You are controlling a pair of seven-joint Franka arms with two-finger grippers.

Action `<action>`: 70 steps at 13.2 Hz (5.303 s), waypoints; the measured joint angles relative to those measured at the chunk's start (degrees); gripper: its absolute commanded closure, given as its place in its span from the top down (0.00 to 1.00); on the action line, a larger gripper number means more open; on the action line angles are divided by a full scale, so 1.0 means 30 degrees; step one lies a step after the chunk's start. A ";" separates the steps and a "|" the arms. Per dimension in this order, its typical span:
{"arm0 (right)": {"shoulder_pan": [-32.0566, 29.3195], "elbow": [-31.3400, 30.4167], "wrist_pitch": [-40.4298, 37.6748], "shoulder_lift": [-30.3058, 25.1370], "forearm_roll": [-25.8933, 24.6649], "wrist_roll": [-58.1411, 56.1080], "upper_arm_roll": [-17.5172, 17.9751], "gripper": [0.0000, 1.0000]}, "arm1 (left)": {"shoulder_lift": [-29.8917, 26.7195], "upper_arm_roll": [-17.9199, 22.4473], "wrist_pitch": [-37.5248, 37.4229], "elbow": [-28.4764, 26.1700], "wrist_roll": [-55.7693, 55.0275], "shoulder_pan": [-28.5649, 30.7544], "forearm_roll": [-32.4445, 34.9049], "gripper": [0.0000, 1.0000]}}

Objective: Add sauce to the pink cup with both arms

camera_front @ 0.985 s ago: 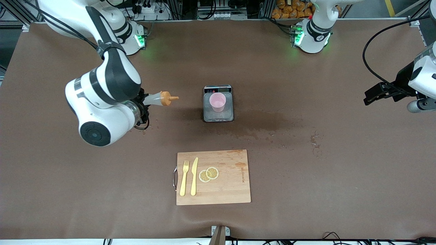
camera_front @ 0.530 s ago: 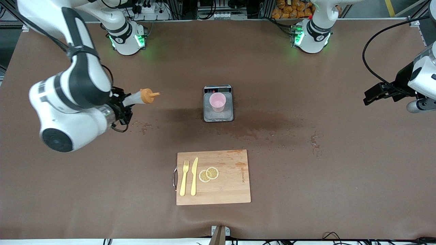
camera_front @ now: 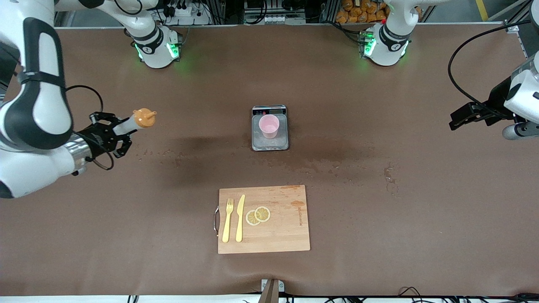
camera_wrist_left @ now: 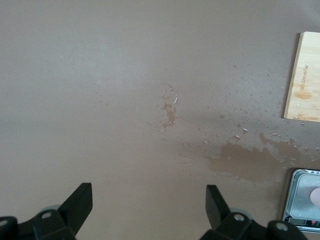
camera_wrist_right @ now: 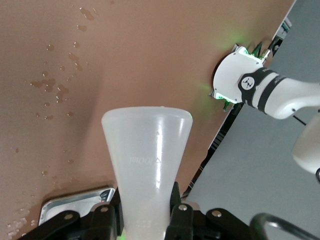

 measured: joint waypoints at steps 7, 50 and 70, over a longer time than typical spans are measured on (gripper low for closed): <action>-0.4366 -0.1536 -0.0116 0.0193 0.0714 -0.7471 -0.0069 0.00 | 0.0005 0.0001 0.0000 -0.0022 0.0000 0.0002 0.0000 1.00; -0.9698 -0.3812 0.2281 0.7764 0.4700 -1.7802 0.0026 1.00 | 0.0122 0.0054 0.0020 -0.0011 0.0000 0.0015 0.0000 1.00; -0.6458 0.2592 0.0655 0.1217 -0.1028 -1.7850 0.0358 1.00 | 0.0121 0.0086 -0.0001 -0.0001 0.0000 0.0166 0.0000 1.00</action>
